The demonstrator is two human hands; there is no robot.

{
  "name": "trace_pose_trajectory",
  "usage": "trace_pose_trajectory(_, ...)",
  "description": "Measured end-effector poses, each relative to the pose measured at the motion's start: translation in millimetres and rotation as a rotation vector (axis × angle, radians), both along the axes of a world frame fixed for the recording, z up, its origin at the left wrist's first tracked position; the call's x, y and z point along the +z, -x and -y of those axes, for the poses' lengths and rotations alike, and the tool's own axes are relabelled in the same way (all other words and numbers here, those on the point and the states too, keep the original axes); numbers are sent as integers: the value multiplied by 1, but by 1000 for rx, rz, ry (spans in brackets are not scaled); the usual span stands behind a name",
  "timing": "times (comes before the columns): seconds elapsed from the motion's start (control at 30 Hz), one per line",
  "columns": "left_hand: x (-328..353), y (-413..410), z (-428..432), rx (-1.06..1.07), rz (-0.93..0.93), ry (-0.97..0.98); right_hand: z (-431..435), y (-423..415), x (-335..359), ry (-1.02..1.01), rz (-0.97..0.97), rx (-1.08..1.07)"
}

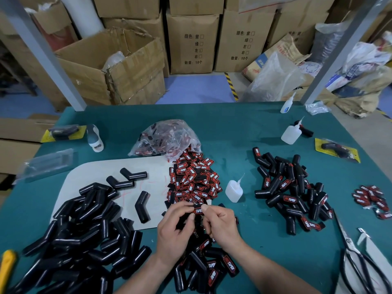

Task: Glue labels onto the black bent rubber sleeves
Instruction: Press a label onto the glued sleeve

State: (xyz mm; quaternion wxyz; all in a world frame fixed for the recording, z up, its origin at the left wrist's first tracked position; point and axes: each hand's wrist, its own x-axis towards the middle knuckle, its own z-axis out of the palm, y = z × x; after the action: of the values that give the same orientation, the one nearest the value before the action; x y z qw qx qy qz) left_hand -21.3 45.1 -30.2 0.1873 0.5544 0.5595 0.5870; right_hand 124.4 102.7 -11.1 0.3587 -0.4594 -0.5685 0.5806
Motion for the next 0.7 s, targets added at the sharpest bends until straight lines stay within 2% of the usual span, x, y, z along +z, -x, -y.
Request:
trace_pose_trajectory(0.1, -1, 0, 0, -1, 4, -7, -1, -1, 1, 83, -49, -2)
trace_pose_trajectory(0.23, 1, 0, -2, 8, 16, -3, -6, -1, 4, 150, -94, 125)
trace_pose_trajectory(0.37, 5, -2, -1, -20, -16, 2, -5, 1, 3, 275, -192, 116)
trace_pose_trajectory(0.57, 9, -8, 4, -7, 129, 150, -2, 5, 4, 331, -259, 64)
trace_pose_trajectory(0.7, 8, -7, 4, -5, 127, 218, -2, 5, 7, 356, -245, 76)
